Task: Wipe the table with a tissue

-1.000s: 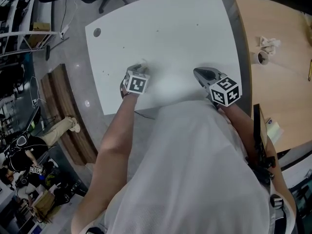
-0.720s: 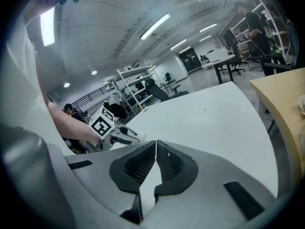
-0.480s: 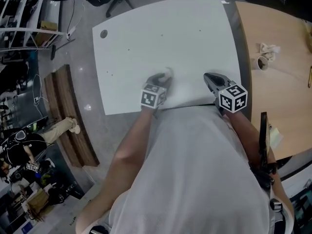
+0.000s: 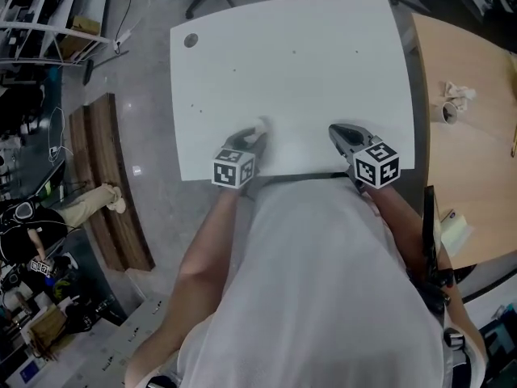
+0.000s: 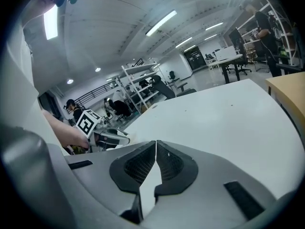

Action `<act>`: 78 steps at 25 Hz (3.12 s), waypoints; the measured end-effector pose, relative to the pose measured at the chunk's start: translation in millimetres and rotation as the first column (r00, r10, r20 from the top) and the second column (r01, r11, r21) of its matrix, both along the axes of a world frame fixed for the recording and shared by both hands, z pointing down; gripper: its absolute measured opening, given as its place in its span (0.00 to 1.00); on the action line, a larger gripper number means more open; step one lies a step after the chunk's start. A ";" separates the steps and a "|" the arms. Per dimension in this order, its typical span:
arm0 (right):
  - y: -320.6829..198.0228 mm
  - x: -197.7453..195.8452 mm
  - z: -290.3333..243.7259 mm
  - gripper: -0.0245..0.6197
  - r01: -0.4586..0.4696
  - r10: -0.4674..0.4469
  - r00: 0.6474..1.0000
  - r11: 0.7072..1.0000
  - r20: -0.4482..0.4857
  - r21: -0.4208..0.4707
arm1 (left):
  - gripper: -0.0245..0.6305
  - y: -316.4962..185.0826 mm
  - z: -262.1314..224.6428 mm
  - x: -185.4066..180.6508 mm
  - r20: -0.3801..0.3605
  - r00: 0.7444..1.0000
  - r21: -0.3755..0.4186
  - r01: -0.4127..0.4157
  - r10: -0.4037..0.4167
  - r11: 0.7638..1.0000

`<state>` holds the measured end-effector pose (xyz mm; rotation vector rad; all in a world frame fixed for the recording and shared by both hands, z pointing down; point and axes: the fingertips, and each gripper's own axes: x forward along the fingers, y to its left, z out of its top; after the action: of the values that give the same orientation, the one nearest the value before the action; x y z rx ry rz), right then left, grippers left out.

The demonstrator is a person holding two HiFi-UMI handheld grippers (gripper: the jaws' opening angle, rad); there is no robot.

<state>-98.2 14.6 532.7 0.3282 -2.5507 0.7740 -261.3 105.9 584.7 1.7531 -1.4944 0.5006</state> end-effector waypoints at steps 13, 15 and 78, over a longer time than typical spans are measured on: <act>54.2 -90.0 -0.2 0.07 0.103 -0.103 0.994 0.994 -0.023 0.032 | 0.23 64.7 5.9 -111.4 0.053 0.995 0.018 0.089 -0.090 0.996; 64.4 -109.8 -2.1 0.07 0.116 -0.116 0.993 0.993 -0.016 0.037 | 0.23 78.3 3.3 -137.0 0.065 0.992 0.010 0.104 -0.104 0.995; 85.6 -130.4 20.1 0.07 -0.183 0.183 0.983 0.978 -0.015 -0.101 | 0.22 9.4 47.7 -248.8 0.381 0.798 -0.306 -0.368 0.467 0.878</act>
<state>-228.6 100.3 552.8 0.5367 -2.4890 0.9656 -510.2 115.3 632.4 1.8728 -1.2614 1.3281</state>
